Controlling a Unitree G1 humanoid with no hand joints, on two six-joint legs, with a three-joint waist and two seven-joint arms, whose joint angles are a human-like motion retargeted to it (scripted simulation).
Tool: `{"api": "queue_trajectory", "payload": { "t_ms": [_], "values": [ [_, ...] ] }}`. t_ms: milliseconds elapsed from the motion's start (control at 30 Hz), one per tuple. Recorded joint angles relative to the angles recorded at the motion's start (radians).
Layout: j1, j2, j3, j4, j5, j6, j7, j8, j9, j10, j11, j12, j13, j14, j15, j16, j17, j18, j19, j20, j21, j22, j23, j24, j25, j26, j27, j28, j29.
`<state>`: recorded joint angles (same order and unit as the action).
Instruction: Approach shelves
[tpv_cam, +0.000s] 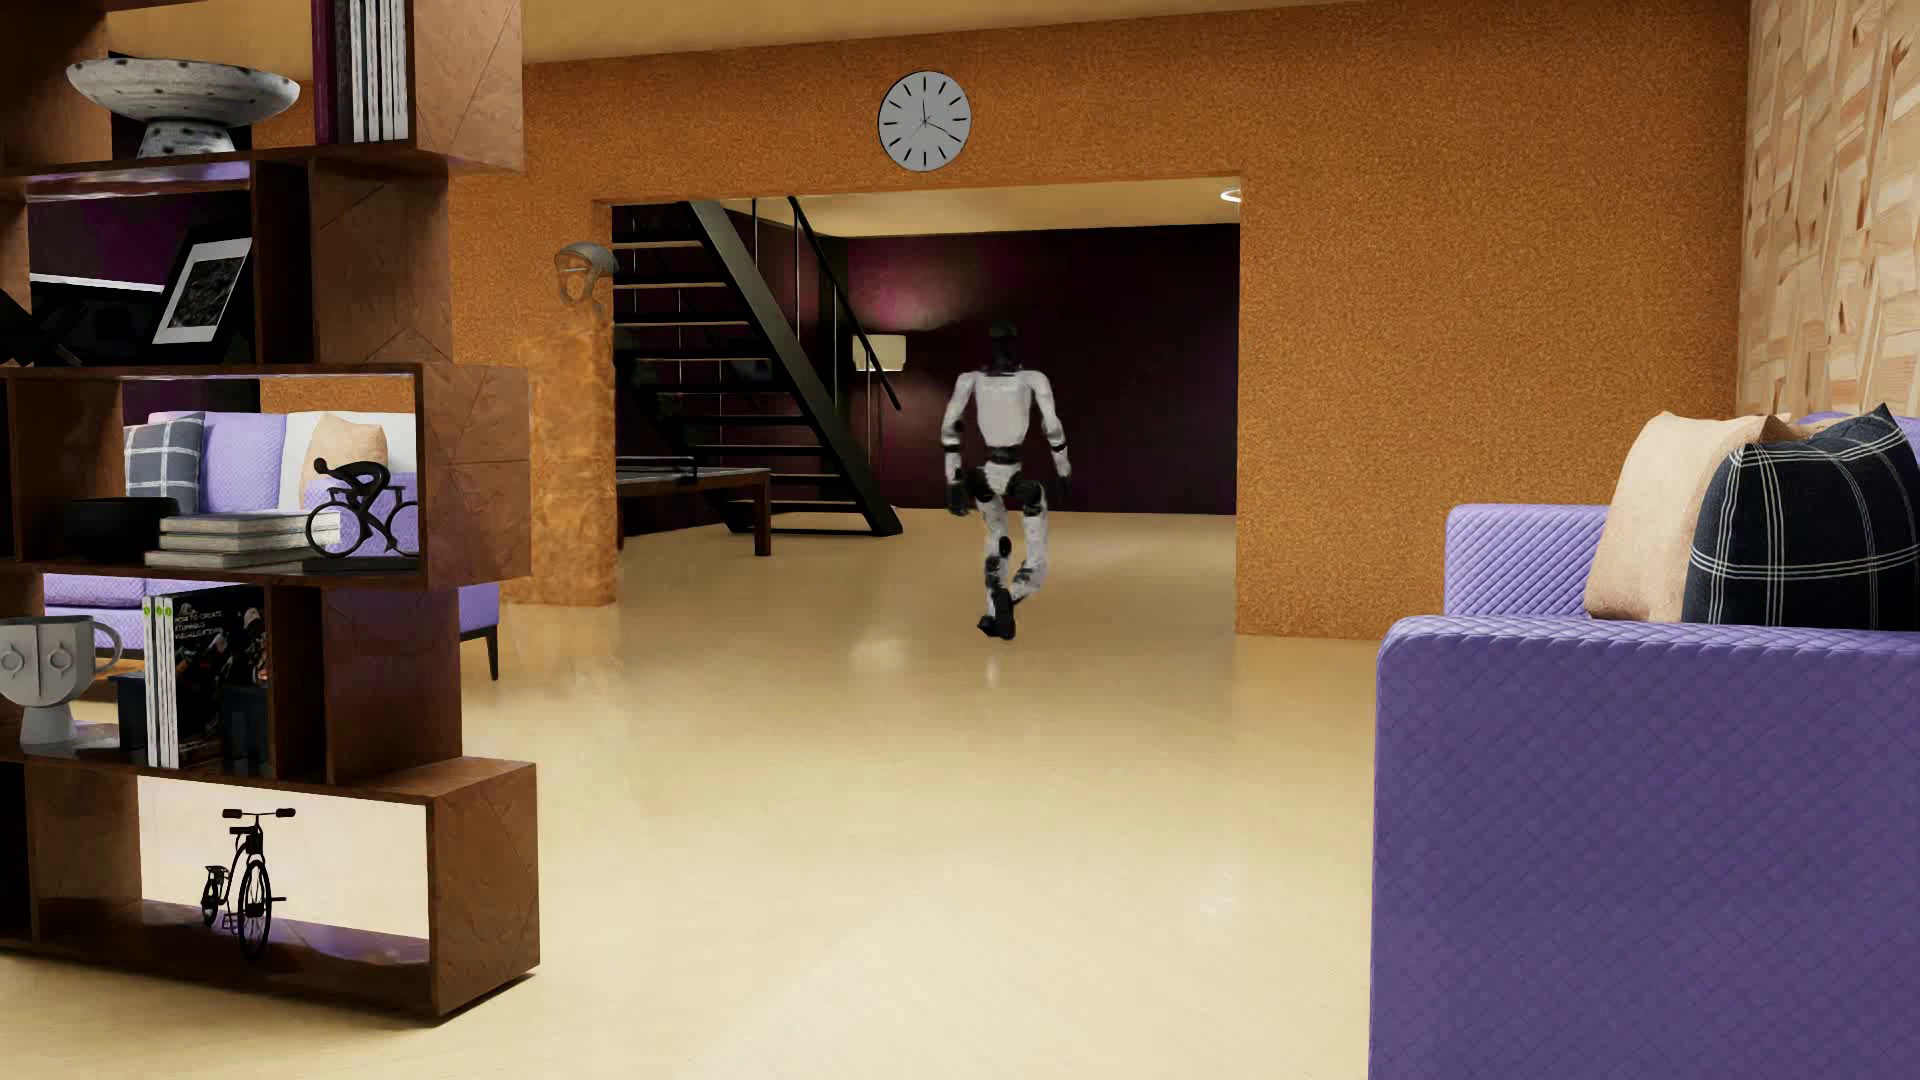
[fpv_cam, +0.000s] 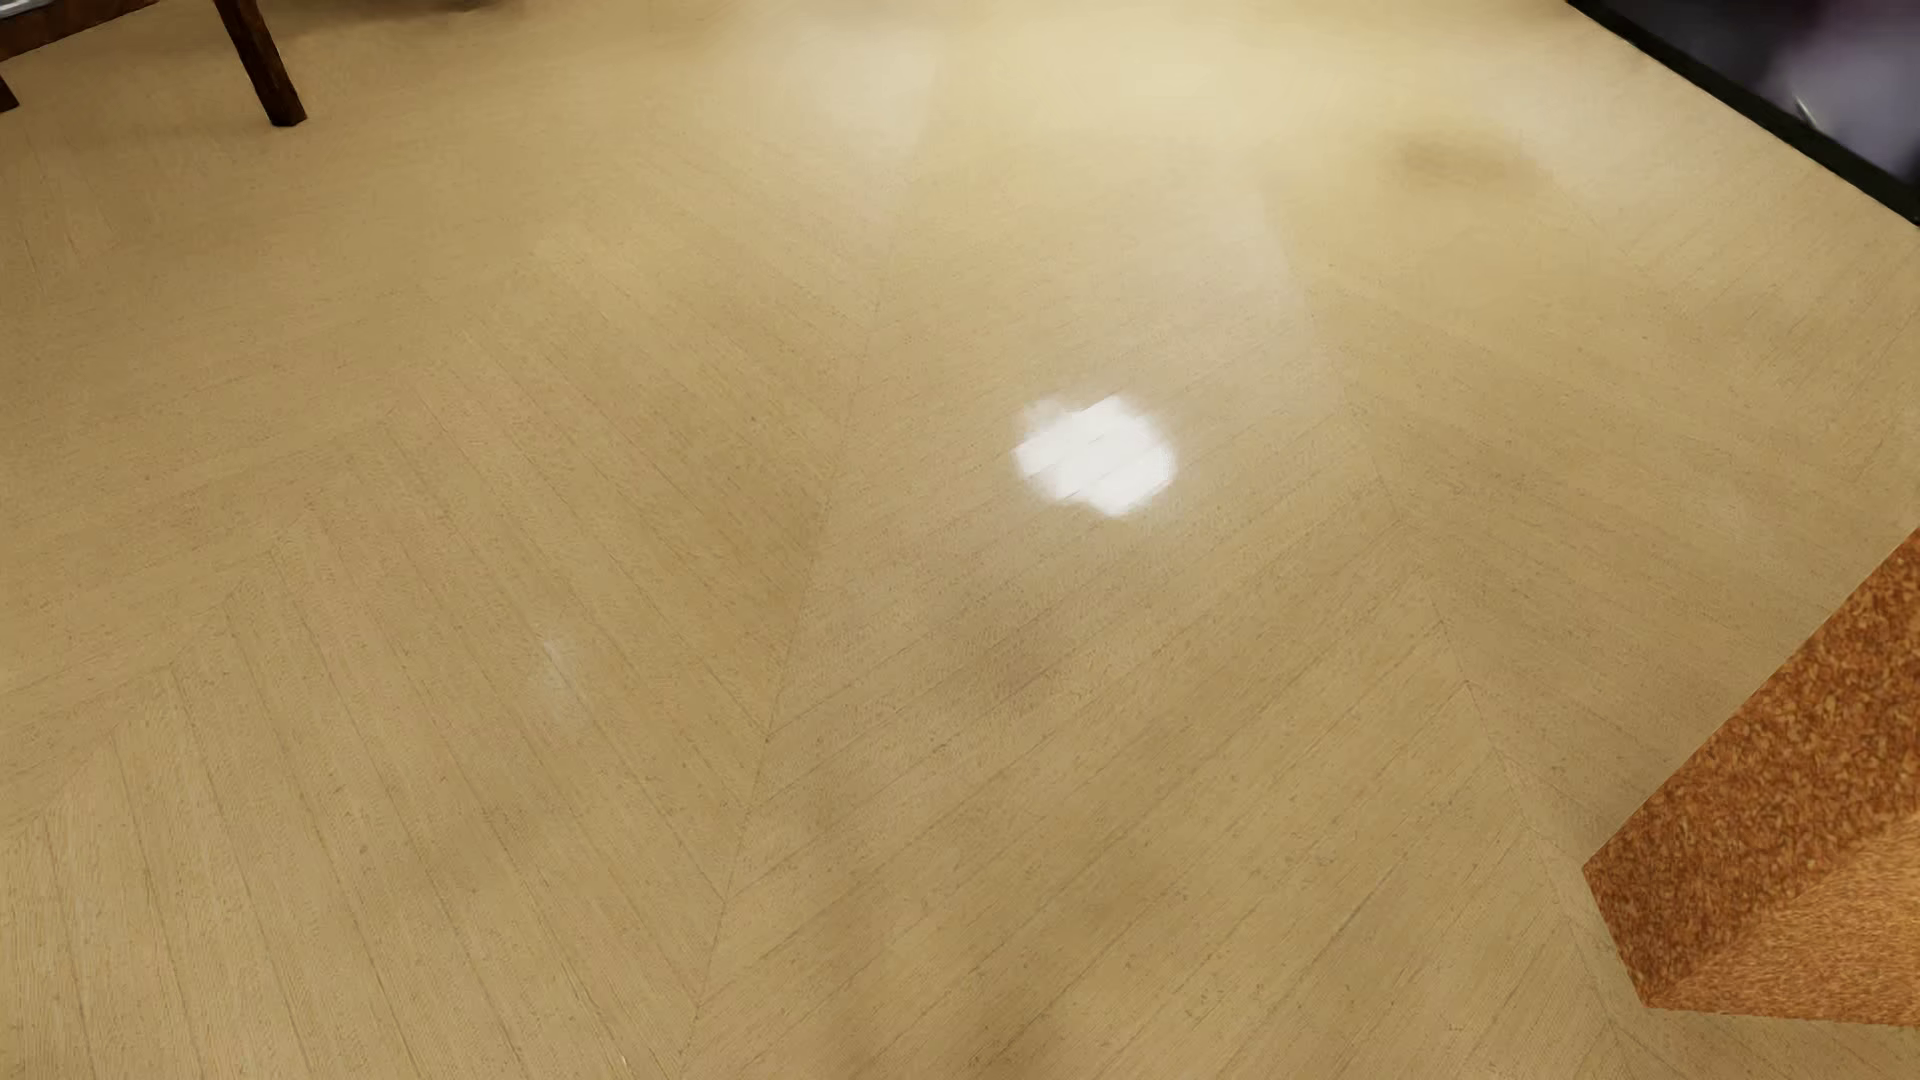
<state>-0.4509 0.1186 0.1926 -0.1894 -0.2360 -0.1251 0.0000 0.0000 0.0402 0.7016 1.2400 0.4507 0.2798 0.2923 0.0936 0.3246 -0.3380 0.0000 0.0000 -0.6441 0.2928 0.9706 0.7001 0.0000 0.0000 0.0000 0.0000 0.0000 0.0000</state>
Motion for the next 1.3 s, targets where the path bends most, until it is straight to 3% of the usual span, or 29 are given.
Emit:
{"api": "queue_trajectory", "payload": {
  "t_ms": [67, 133, 200, 267, 367, 467, 500, 633, 767, 867, 933, 1100, 1300],
  "values": [
    [0.185, -0.163, -0.114, -0.045, 0.037, 0.017, 0.000, 0.000, 0.018, -0.053, 0.122, -0.061, 0.025, -0.124, -0.294, 0.006, 0.005, 0.000, 0.000, 0.010, 0.107, -0.046, 0.126, 0.000, 0.000, 0.000, 0.000, 0.000, 0.000],
    [0.339, -0.299, -0.241, -0.048, 0.070, 0.043, 0.000, 0.000, 0.017, -0.094, -0.036, -0.104, 0.082, -0.264, -0.403, 0.025, 0.006, 0.000, 0.000, 0.068, 0.141, -0.163, 0.204, 0.000, 0.000, 0.000, 0.000, 0.000, 0.000],
    [0.449, -0.384, -0.330, -0.032, 0.072, 0.061, 0.000, 0.000, 0.006, -0.107, -0.353, -0.127, 0.152, -0.376, -0.360, 0.051, 0.006, 0.000, 0.000, 0.159, 0.158, -0.329, 0.237, 0.000, 0.000, 0.000, 0.000, 0.000, 0.000],
    [0.506, -0.449, -0.376, -0.024, 0.044, 0.053, 0.000, 0.000, -0.017, -0.079, -0.653, -0.149, 0.220, -0.464, -0.288, 0.060, 0.016, 0.000, 0.000, 0.261, 0.145, -0.460, 0.237, 0.000, 0.000, 0.000, 0.000, 0.000, 0.000],
    [0.611, -0.478, -0.425, 0.060, -0.026, 0.037, 0.000, 0.000, -0.038, -0.026, -0.767, -0.179, 0.315, -0.578, -0.335, 0.070, 0.032, 0.000, 0.000, 0.332, 0.172, -0.550, 0.205, 0.000, 0.000, 0.000, 0.000, 0.000, 0.000],
    [0.664, -0.527, -0.467, 0.190, -0.024, 0.041, 0.000, 0.000, -0.063, 0.056, -0.549, -0.128, 0.313, -0.529, -0.091, 0.040, 0.037, 0.000, 0.000, 0.361, 0.237, -0.490, 0.229, 0.000, 0.000, 0.000, 0.000, 0.000, 0.000],
    [0.657, -0.532, -0.459, 0.225, -0.017, 0.052, 0.000, 0.000, -0.058, 0.110, -0.466, -0.123, 0.285, -0.478, -0.072, 0.018, 0.039, 0.000, 0.000, 0.361, 0.243, -0.414, 0.262, 0.000, 0.000, 0.000, 0.000, 0.000, 0.000],
    [0.521, -0.429, -0.423, 0.269, 0.004, 0.056, 0.000, 0.000, -0.011, 0.225, -0.413, -0.154, 0.163, -0.115, -0.234, 0.010, 0.006, 0.000, 0.000, 0.170, 0.198, -0.103, 0.194, 0.000, 0.000, 0.000, 0.000, 0.000, 0.000],
    [0.402, -0.324, -0.357, 0.277, 0.014, 0.065, 0.000, 0.000, -0.005, 0.161, -0.465, -0.065, 0.115, 0.226, -0.310, 0.053, -0.064, 0.000, 0.000, 0.187, 0.027, -0.071, 0.028, 0.000, 0.000, 0.000, 0.000, 0.000, 0.000],
    [0.406, -0.267, -0.329, 0.296, 0.021, 0.086, 0.000, 0.000, -0.010, 0.083, -0.470, -0.035, 0.110, 0.231, -0.350, 0.090, -0.083, 0.000, 0.000, 0.202, -0.181, -0.106, 0.023, 0.000, 0.000, 0.000, 0.000, 0.000, 0.000],
    [0.387, -0.246, -0.322, 0.309, 0.020, 0.098, 0.000, 0.000, -0.014, 0.044, -0.465, -0.040, 0.094, 0.228, -0.377, 0.099, -0.097, 0.000, 0.000, 0.224, -0.251, -0.104, 0.053, 0.000, 0.000, 0.000, 0.000, 0.000, 0.000],
    [0.340, -0.226, -0.263, 0.298, -0.004, 0.090, 0.000, 0.000, -0.003, -0.019, -0.448, -0.076, 0.079, 0.077, -0.431, 0.110, -0.134, 0.000, 0.000, 0.279, -0.201, -0.143, 0.094, 0.000, 0.000, 0.000, 0.000, 0.000, 0.000],
    [0.218, -0.208, -0.226, 0.276, -0.030, 0.090, 0.000, 0.000, 0.017, -0.048, -0.480, -0.089, 0.074, -0.055, -0.406, 0.094, -0.115, 0.000, 0.000, 0.279, -0.141, -0.173, 0.036, 0.000, 0.000, 0.000, 0.000, 0.000, 0.000]
  ]
}}
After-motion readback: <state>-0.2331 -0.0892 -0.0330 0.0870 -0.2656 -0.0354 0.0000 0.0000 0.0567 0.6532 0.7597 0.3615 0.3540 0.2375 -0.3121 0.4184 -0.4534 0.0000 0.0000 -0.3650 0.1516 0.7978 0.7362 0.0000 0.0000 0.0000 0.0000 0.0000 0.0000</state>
